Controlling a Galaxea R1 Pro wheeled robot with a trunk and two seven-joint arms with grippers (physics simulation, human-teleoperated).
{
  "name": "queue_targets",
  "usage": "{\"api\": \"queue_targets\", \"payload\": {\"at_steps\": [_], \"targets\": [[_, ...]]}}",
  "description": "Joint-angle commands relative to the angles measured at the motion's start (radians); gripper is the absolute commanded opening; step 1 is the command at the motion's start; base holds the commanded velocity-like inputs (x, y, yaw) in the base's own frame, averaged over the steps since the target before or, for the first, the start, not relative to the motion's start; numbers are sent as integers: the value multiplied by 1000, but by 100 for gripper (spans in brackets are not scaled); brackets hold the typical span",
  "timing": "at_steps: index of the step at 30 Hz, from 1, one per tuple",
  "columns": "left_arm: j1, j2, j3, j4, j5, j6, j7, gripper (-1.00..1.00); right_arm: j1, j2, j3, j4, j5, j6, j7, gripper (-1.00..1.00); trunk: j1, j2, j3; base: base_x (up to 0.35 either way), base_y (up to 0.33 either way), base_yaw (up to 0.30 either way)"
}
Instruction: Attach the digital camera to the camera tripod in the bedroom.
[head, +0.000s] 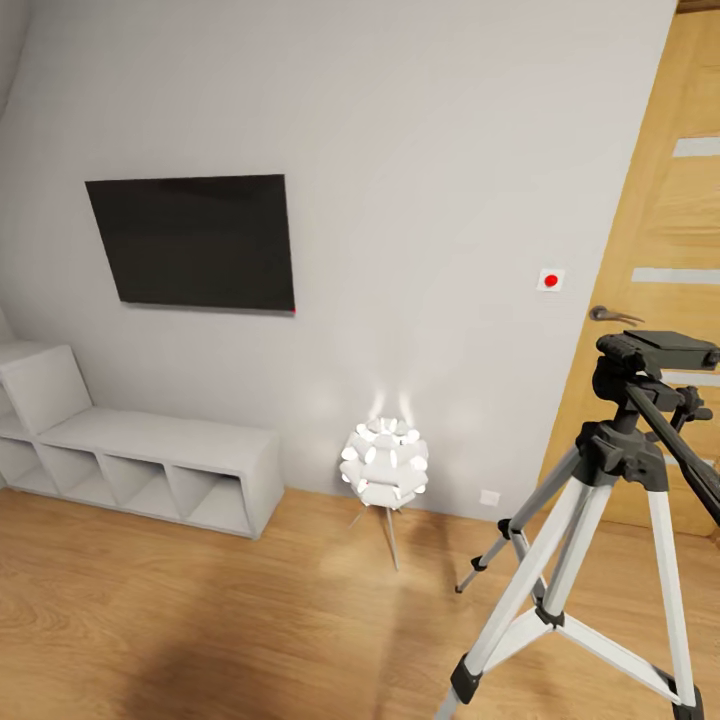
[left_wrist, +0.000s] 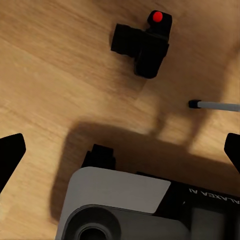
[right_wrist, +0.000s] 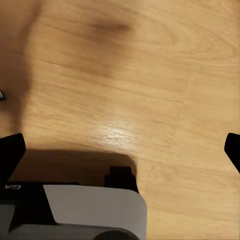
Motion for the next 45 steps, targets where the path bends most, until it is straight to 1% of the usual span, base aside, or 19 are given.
{"api": "queue_targets", "payload": {"at_steps": [1, 7, 13, 20, 27, 45], "targets": [[0, 0, 0, -2, 11, 5, 6, 100, 0, 0, -2, 0, 5, 6, -1, 100, 0, -1, -1, 1, 0, -8], [0, 1, 0, -2, 11, 5, 6, 100, 0, -2, -3, 2, 4, -5, -1, 100, 0, -1, -1, 0, 0, -4], [0, 1, 0, -1, 11, 5, 6, 100, 0, -8, -15, 5, 3, -37, 1, 100, 0, -1, -1, 0, 0, -1], [0, 0, 0, -1, 10, 5, 6, 100, 0, -11, -23, 10, 2, -54, 5, 100, 0, -1, -1, 0, 0, 0], [0, -1, -1, -1, 4, 2, 5, 100, 0, -11, -24, 11, 1, -56, 5, 100, 0, -1, -1, 0, 0, 0], [0, -3, 1, -3, 3, 2, 7, 100, 0, -11, -24, 11, 2, -59, 2, 100, 0, -1, -1, 0, 0, 0]]}}
